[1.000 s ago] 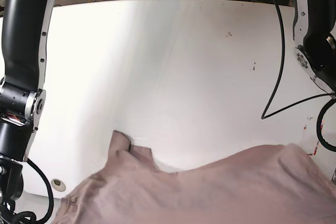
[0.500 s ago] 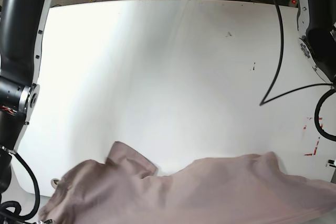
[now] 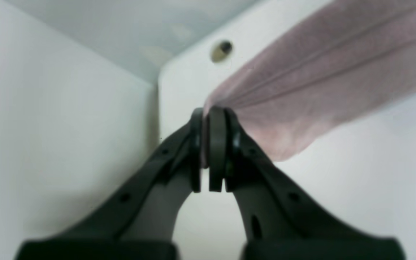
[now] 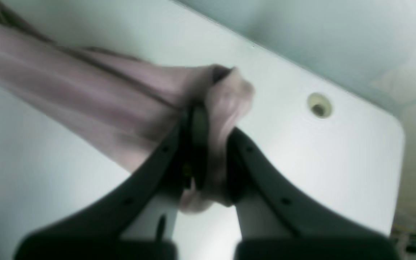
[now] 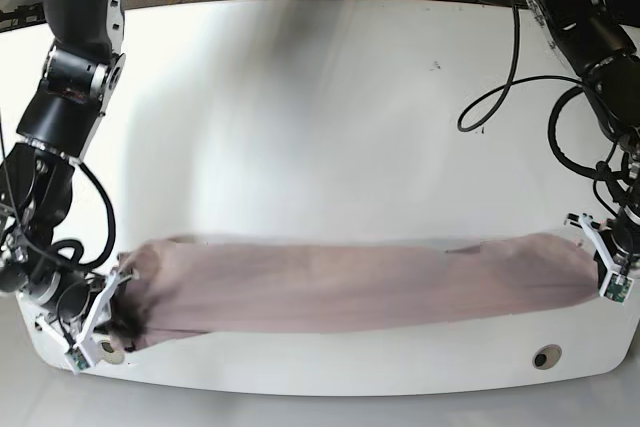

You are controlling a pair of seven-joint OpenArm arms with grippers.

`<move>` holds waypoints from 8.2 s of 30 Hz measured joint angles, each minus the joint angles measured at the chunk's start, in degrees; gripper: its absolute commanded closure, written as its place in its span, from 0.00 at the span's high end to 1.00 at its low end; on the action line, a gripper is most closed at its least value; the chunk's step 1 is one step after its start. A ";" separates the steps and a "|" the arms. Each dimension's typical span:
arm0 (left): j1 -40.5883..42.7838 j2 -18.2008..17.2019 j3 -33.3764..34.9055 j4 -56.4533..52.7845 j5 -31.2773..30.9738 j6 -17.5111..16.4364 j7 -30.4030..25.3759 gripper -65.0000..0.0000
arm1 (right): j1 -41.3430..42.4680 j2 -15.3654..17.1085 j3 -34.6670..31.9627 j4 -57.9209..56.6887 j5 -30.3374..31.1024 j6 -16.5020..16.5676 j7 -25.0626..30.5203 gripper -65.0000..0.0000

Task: Fold the T-shirt properly
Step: 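Swing the held shirt across the table and lay it flat, then release the shirt and move both grippers to its hem corners, then grasp the hem corners with both grippers and lift the shirt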

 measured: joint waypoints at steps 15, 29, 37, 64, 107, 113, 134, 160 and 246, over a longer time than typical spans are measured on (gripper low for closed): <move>21.07 3.91 -0.09 4.09 -0.57 -0.04 -0.83 0.00 | -29.03 -0.28 9.29 13.77 4.90 -0.26 -1.46 0.00; 33.35 3.89 -5.66 3.91 -0.70 -0.02 -1.05 0.00 | -46.34 -5.92 16.76 18.73 6.32 -0.15 -0.20 0.00; 36.20 3.76 -5.73 -2.49 -0.52 0.00 -1.68 0.00 | -51.58 -9.73 18.67 18.47 5.97 -0.17 0.04 0.00; 47.06 3.48 -5.95 -3.34 -0.35 0.24 -6.78 0.26 | -55.25 -10.21 26.91 20.74 5.38 -0.39 -0.76 0.79; 27.56 3.72 -8.39 1.53 -8.55 0.33 0.33 0.36 | -4.35 5.29 -13.62 -61.20 5.07 -0.83 47.56 0.78; 21.62 3.78 -8.17 0.02 -8.61 0.26 0.15 0.36 | -4.13 2.73 -15.93 -60.94 6.36 -0.42 48.65 0.78; -7.58 2.01 -4.26 -40.02 -8.37 12.31 0.90 0.74 | -2.99 -0.24 -16.59 -61.33 4.76 -1.25 48.00 0.00; -14.75 2.71 5.25 -71.58 -10.32 12.07 -21.53 0.64 | -2.99 -0.35 -16.46 -61.33 4.87 -1.20 48.02 0.00; -18.01 -0.28 5.81 -0.50 -10.25 8.09 7.04 0.01 | 22.58 12.48 -10.51 -18.25 15.26 -0.15 7.02 0.00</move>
